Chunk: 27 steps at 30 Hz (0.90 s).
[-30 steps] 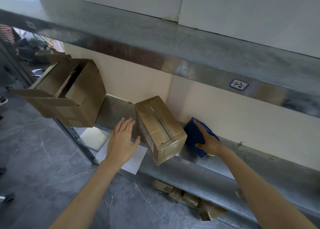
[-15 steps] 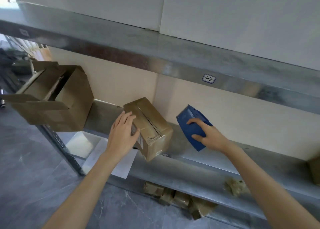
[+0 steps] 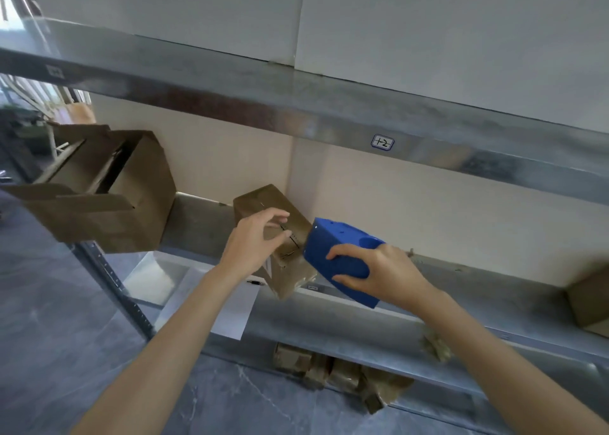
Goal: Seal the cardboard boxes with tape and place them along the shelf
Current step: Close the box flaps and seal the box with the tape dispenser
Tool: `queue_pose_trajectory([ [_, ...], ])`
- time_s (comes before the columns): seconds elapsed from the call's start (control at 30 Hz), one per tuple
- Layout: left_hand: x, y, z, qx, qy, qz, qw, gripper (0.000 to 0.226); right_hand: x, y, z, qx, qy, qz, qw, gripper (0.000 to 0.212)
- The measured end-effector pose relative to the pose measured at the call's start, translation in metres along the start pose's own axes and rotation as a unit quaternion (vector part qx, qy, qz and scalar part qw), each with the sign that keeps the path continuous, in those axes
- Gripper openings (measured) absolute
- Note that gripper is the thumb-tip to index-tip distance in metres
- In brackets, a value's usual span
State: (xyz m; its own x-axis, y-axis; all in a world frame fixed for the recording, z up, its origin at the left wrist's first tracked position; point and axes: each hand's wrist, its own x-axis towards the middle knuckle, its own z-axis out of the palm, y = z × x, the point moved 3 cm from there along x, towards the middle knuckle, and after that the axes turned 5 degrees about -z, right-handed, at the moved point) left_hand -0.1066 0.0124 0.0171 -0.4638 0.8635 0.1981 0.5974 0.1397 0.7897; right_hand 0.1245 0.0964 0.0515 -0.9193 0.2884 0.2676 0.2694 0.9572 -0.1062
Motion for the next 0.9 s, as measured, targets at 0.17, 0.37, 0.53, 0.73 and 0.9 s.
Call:
queue_pose_trajectory([
  [0.17,0.001,0.006,0.003,-0.023,-0.135,0.012,0.991,0.036,-0.009,-0.012,0.003,-0.025,-0.045,-0.047,0.998,0.033],
  [0.37,-0.007,0.014,0.01,-0.083,-0.236,0.016,0.968,0.046,-0.019,-0.021,0.002,-0.047,-0.072,-0.062,0.994,0.035],
  [0.53,-0.012,0.013,0.013,-0.071,-0.255,0.022,0.964,0.034,-0.019,-0.03,-0.003,-0.052,-0.046,-0.084,0.994,0.033],
  [0.73,-0.014,0.01,0.011,-0.106,-0.249,0.006,0.963,0.037,-0.022,-0.036,-0.008,-0.023,-0.021,-0.086,0.996,0.033],
  [0.9,-0.018,0.012,0.013,-0.166,-0.281,-0.009,0.945,0.044,-0.023,-0.04,-0.012,0.013,-0.005,-0.075,0.997,0.03],
])
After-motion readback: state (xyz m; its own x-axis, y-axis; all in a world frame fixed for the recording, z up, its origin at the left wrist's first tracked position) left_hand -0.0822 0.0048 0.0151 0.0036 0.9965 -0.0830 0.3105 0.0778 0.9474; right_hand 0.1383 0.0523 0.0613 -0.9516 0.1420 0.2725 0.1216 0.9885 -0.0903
